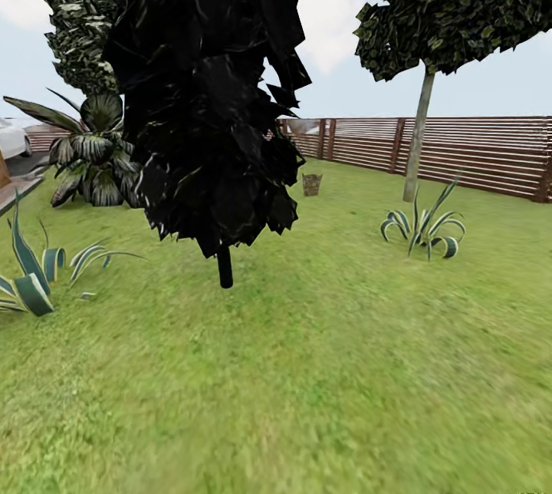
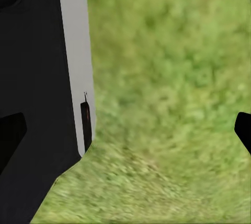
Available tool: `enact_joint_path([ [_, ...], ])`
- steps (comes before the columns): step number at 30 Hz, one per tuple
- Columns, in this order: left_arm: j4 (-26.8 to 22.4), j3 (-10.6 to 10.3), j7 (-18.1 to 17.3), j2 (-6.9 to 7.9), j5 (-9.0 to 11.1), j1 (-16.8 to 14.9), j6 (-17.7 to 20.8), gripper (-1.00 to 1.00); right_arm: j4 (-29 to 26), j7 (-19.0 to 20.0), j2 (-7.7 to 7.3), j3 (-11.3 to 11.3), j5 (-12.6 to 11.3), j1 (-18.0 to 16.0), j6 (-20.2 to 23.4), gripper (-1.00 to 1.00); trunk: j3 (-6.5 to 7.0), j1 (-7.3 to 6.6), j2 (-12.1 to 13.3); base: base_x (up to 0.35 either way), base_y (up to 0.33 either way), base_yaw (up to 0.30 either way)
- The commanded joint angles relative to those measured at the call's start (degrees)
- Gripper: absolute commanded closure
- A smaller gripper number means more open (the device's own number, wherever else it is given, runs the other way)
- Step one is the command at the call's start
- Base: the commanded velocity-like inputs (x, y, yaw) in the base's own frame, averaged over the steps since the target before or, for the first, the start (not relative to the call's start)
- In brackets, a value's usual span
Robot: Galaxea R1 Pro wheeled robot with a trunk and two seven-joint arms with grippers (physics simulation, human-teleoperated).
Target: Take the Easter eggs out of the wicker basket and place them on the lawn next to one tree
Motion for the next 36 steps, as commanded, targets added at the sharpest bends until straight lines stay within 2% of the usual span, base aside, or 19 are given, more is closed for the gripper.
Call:
enact_joint_path([
  [1, -0.13, 0.01, -0.04, 0.02, 0.01, 0.05, 0.01, -1.00, 0.03, -0.02, -0.03, -0.03, -0.03, -0.03, -0.02, -1.00, -0.03, 0.04, -0.02, 0.344, 0.000, -0.295],
  [36, -0.13, 0.01, 0.00, 0.01, 0.01, 0.05, 0.01, -1.00, 0.03, -0.02, -0.09, -0.16, -0.09, -0.03, -0.01, -1.00, -0.03, 0.04, -0.02, 0.345, 0.000, -0.295],
])
